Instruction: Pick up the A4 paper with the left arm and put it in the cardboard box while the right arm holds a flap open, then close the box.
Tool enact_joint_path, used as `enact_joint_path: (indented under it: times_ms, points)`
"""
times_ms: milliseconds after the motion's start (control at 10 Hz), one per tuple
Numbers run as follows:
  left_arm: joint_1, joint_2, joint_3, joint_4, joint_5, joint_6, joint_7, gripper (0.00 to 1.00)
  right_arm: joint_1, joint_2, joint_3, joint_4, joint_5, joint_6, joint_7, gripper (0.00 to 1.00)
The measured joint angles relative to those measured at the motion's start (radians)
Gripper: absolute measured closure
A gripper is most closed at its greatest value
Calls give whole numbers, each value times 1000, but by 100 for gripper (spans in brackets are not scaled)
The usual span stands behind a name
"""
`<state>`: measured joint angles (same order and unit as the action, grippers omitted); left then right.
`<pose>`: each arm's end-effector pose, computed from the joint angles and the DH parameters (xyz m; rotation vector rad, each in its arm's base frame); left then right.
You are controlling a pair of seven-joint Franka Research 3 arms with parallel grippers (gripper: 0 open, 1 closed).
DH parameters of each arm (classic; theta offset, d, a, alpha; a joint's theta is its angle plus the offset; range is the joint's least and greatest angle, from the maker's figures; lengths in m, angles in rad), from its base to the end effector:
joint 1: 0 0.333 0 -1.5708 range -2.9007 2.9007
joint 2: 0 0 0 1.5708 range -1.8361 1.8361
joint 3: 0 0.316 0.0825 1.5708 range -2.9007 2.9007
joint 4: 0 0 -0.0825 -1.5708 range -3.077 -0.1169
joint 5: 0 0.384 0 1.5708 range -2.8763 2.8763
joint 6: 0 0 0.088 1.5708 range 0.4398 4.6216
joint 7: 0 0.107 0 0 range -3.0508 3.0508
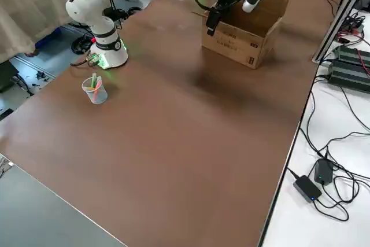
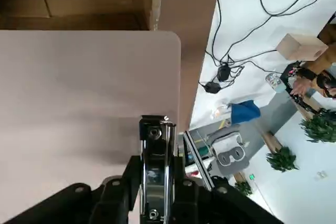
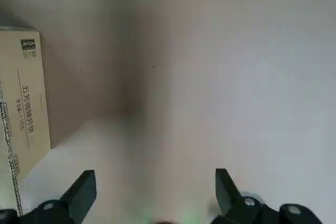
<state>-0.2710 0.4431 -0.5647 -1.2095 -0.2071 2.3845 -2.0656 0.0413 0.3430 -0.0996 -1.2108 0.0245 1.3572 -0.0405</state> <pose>0.5565 -0.4591 0.6501 1.6996 1.5290 -0.3646 0.6312 -0.0222 0.5705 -3.1265 0.0195 0.3062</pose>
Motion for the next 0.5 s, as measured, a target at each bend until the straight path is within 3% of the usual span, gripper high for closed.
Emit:
enact_joint_path:
  times_ms: [500]
  points:
    - [-196, 70, 258, -3, 0, 82, -3, 70, 0, 0, 0, -2, 1, 0, 0, 0]
